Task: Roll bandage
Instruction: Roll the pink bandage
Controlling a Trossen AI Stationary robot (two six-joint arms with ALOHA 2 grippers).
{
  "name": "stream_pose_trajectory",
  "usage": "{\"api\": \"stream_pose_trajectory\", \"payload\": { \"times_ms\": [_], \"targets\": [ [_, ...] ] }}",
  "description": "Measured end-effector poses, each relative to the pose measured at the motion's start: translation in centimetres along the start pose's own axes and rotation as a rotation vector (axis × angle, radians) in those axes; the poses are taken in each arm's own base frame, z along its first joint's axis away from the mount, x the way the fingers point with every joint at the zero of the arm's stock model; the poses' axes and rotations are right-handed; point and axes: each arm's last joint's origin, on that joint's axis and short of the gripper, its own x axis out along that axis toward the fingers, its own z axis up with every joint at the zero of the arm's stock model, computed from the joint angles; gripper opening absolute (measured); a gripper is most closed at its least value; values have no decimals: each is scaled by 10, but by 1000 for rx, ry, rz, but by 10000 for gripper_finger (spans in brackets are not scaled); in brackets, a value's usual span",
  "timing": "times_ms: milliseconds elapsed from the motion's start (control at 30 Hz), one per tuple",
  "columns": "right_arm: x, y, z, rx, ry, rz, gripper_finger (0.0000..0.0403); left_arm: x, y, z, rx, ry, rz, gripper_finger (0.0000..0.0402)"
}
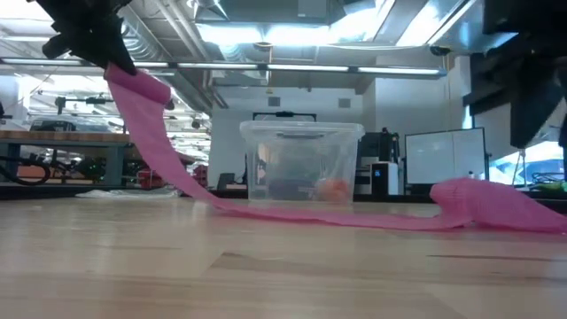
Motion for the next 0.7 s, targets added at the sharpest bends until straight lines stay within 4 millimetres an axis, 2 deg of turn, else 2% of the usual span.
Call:
{"api": "stream_pose_trajectory", "payload": {
  "times_ms": [133,200,433,567,700],
  "targets": [
    [4,-7,-9,-65,-30,-197,217,0,0,0,2,1,2,60],
    [10,-13,-11,-127,-22,-235,211,0,0,0,4,1,1,60],
    [35,-47,-16,-143,148,-79,198,0,0,0,40,5,-2,60],
    [38,-62,-16,-137,104,-1,198,0,0,0,48,6,-2,60],
    [41,-65,-14,-168,-15,96,198,0,0,0,51,8,-2,60]
  ]
}}
